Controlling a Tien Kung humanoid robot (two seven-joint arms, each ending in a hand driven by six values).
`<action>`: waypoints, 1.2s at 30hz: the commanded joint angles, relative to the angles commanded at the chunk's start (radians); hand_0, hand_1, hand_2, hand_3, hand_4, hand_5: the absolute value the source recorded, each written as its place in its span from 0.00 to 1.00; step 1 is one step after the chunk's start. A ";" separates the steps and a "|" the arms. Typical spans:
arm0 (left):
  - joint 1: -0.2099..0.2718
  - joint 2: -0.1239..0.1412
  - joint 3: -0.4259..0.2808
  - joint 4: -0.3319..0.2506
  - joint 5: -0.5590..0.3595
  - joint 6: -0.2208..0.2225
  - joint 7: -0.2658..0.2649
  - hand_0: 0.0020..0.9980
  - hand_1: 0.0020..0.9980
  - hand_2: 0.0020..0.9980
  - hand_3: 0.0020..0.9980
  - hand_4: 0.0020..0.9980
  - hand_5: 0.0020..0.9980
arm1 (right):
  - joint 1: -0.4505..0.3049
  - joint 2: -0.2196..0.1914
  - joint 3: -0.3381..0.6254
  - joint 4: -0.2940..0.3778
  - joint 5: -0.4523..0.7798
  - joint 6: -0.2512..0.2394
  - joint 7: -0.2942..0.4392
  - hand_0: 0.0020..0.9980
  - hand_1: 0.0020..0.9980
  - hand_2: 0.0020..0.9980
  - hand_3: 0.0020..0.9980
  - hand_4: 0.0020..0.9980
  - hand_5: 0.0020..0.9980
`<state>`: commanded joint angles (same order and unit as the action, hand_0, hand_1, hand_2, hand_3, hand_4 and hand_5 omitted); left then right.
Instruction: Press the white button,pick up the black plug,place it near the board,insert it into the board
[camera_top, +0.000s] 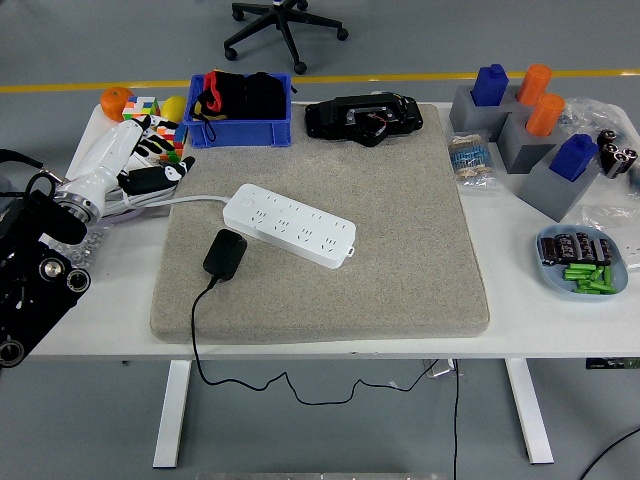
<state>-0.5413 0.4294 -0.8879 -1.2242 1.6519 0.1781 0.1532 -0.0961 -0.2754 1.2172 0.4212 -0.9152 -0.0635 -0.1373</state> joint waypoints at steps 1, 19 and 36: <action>-0.012 0.001 0.017 0.007 -0.010 -0.010 0.003 0.14 0.20 0.26 0.71 0.38 0.00 | 0.001 0.000 -0.001 0.000 0.000 0.000 0.000 0.74 0.71 0.69 0.64 0.71 0.40; -0.246 -0.083 0.366 0.215 -0.135 -0.150 0.078 0.01 0.03 0.12 0.65 0.12 0.00 | 0.004 -0.006 -0.020 -0.003 0.005 0.001 -0.002 0.74 0.71 0.69 0.64 0.70 0.40; -0.346 -0.181 0.470 0.431 -0.123 -0.156 0.090 0.01 0.02 0.12 0.66 0.13 0.00 | 0.004 -0.011 -0.028 -0.004 0.010 0.000 -0.001 0.74 0.71 0.69 0.64 0.70 0.40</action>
<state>-0.8871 0.2480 -0.4178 -0.7927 1.5293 0.0220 0.2434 -0.0924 -0.2866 1.1889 0.4168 -0.9055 -0.0631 -0.1387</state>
